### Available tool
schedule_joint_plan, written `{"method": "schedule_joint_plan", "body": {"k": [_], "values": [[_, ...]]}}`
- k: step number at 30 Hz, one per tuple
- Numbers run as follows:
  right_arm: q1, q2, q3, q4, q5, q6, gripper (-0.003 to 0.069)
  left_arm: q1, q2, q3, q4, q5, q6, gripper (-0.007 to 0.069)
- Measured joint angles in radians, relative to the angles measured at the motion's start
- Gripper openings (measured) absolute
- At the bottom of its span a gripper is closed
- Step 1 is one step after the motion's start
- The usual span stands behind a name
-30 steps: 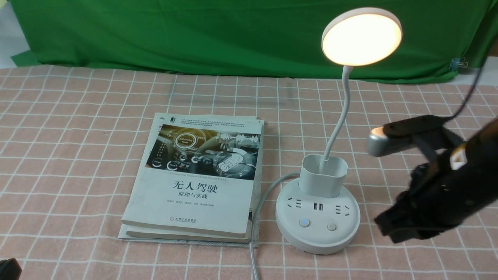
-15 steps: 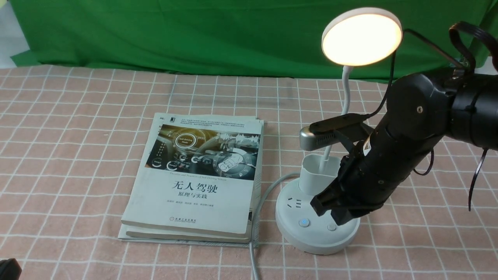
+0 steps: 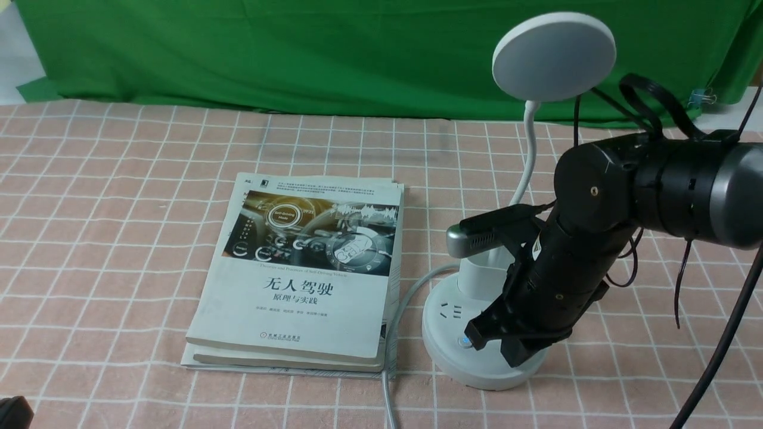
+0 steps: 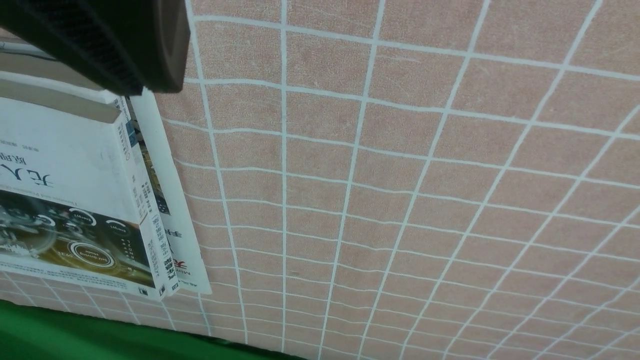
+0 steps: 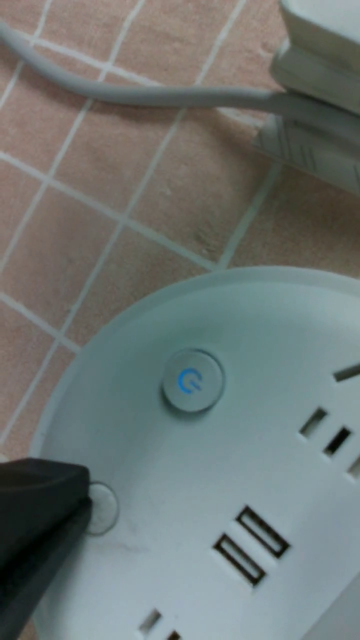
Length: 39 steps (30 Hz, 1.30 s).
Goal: Turn off the table lamp on the pink coffee tablecloth by hand.
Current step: 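Press the power button on the lamp base to turn the lamp off with the right gripper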
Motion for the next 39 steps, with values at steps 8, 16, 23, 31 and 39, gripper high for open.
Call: {"method": "schedule_joint_plan", "body": {"k": [8, 16, 23, 31, 39], "values": [[0.000, -0.084, -0.016, -0.001, 0.000, 0.000, 0.0042, 0.000, 0.000, 0.000, 0.000, 0.000, 0.000, 0.0006], [0.000, -0.013, -0.016, -0.001, -0.011, -0.001, 0.0042, 0.000, 0.000, 0.000, 0.000, 0.000, 0.000, 0.0006], [0.000, 0.014, -0.024, -0.002, -0.014, -0.011, 0.0042, 0.000, 0.000, 0.000, 0.000, 0.000, 0.000, 0.0006], [0.000, -0.092, -0.023, -0.004, -0.015, -0.011, 0.0042, 0.000, 0.000, 0.000, 0.000, 0.000, 0.000, 0.0006], [0.000, -0.117, -0.023, -0.004, -0.015, -0.010, 0.0042, 0.000, 0.000, 0.000, 0.000, 0.000, 0.000, 0.0006]]}}
